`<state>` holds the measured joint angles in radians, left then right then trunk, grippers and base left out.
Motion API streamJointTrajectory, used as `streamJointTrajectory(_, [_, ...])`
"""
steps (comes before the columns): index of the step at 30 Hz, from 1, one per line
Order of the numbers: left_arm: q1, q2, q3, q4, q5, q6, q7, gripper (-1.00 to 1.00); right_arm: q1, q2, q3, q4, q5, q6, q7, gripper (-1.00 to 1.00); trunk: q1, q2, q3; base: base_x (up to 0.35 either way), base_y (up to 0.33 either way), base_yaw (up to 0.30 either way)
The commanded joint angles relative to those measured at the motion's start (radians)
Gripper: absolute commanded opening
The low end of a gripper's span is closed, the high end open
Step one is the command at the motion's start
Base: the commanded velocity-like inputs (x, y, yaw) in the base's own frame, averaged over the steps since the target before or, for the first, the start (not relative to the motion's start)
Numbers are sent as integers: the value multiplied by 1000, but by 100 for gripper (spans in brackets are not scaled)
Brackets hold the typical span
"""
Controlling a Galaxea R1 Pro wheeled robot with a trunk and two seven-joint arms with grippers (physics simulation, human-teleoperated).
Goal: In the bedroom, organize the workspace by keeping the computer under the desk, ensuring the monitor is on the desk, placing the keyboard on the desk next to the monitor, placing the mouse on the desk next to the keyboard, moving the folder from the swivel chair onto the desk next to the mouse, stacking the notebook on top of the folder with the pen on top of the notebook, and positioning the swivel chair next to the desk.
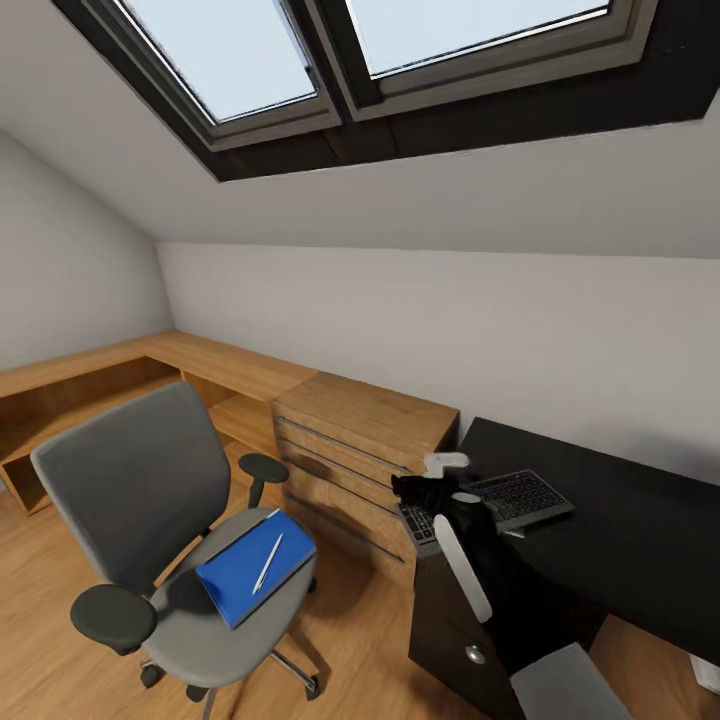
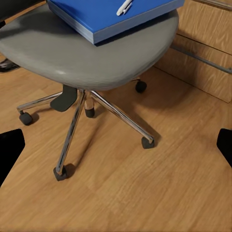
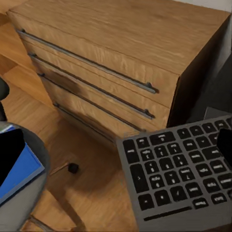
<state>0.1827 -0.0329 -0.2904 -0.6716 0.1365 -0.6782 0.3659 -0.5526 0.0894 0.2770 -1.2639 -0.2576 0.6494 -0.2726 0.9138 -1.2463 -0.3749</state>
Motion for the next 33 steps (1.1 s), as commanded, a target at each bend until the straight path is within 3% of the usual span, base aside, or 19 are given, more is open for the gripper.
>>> streamJointTrajectory(1, [0, 1, -6, -1, 10, -3, 4, 100, -31, 7, 4, 43, 0, -1, -12, 100, 0, -1, -1, 0, 0, 0])
streamJointTrajectory(2, [0, 1, -6, -1, 11, -3, 4, 100, -64, 12, 6, 91, 9, -6, -13, 100, 0, -1, -1, 0, 0, 0])
streamJointTrajectory(3, [0, 2, -5, -1, 11, -3, 5, 100, -168, 22, 9, 260, 22, -53, -15, 100, 0, -1, -1, 0, 0, 0])
streamJointTrajectory(4, [0, 2, -4, -1, 11, -3, 5, 100, -226, 26, 10, 361, 26, -89, -16, 100, 0, -1, -1, 0, 0, 0])
streamJointTrajectory(6, [0, 3, -3, 0, 12, 0, 5, 100, -403, 42, 13, 691, 36, -233, -18, 100, 0, -1, -1, 0, 0, 0])
streamJointTrajectory(10, [0, 4, 0, 1, 14, 4, 6, 100, -495, 49, 12, 889, 41, -333, -19, 100, 0, -1, -1, 0, 0, 0])
streamJointTrajectory(13, [0, 3, 5, 1, 16, 6, 9, 100, -533, 51, 3, 976, 36, -378, -20, 100, 0, -1, -1, 0, 0, 0])
streamJointTrajectory(18, [0, 2, 20, 1, 18, 14, 11, 100, -551, 54, -9, 1031, 21, -402, -20, 100, 0, -1, -1, 0, 0, 0])
streamJointTrajectory(19, [0, 1, 31, 0, 18, 30, 11, 100, -554, 56, -10, 1054, 17, -405, -20, 100, 0, -1, -1, 0, 0, 0])
streamJointTrajectory(20, [0, -5, 47, -5, 24, 115, 12, 100, -557, 56, -13, 1088, 14, -406, -21, 100, 0, -1, -1, 0, 0, 0])
streamJointTrajectory(24, [0, -12, 55, -39, 57, 250, 11, 100, -559, 56, -14, 1108, 15, -409, -23, 100, 0, -1, -1, 0, 0, 0])
streamJointTrajectory(32, [0, -12, 59, -79, 115, 336, 1, 100, -559, 56, -13, 1113, 14, -407, -23, 100, 0, -1, -1, 0, 0, 0])
streamJointTrajectory(33, [0, -12, 58, -95, 121, 340, 0, 100, -559, 68, -10, 1113, 14, -392, -23, 100, 0, -1, -1, 0, 0, 0])
